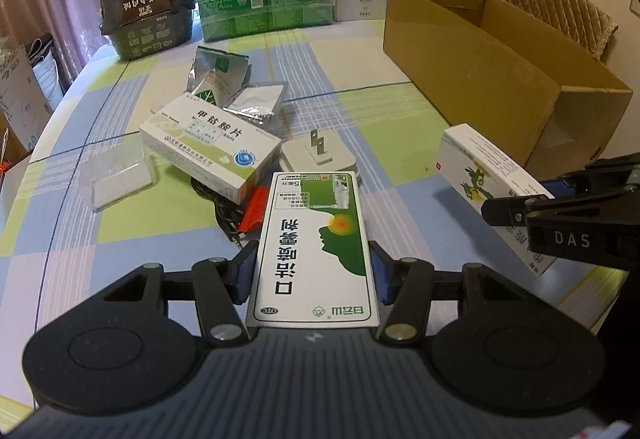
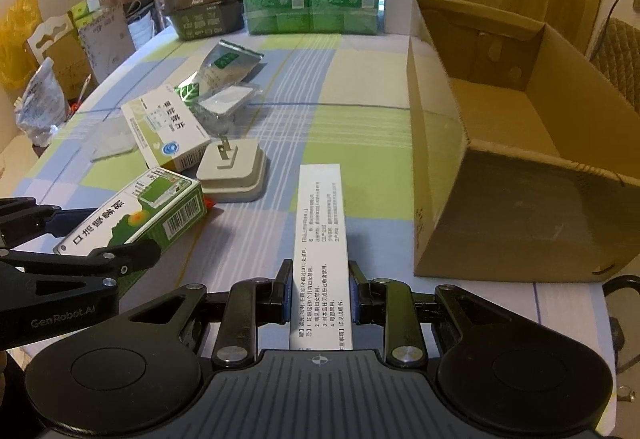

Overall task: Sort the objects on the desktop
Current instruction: 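Lift both held boxes up off the table, then carry both boxes over the cardboard box and open both tools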

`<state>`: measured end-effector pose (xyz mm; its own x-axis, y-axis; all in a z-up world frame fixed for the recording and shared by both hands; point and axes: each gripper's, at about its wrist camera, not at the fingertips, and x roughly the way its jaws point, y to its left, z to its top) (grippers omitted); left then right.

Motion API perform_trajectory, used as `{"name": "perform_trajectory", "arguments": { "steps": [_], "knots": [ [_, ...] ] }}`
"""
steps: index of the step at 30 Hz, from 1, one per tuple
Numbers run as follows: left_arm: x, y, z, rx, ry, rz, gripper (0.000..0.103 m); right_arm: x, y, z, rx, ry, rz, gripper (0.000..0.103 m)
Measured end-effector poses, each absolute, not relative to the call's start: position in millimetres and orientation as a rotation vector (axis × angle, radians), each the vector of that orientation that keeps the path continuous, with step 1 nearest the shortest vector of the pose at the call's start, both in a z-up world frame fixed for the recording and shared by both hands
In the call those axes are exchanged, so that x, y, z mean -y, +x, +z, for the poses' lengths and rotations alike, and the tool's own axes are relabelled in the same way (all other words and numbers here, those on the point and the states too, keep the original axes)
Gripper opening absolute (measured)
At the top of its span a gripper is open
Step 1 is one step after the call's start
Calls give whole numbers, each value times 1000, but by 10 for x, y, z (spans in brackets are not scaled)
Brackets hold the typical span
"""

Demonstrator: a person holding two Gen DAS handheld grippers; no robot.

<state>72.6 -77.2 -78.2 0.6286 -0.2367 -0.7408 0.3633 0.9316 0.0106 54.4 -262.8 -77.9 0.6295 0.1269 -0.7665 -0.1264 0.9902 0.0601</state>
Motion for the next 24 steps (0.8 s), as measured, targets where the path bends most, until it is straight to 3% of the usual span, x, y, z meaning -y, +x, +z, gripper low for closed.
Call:
{"name": "perform_trajectory", "arguments": {
  "steps": [14, 24],
  "knots": [
    [1407, 852, 25, -670, 173, -459, 51, 3242, 540, 245, -624, 23, 48, 23],
    [2567, 1014, 58, -614, 197, -622, 51, 4201, 946, 216, -658, 44, -95, 23]
  ]
}}
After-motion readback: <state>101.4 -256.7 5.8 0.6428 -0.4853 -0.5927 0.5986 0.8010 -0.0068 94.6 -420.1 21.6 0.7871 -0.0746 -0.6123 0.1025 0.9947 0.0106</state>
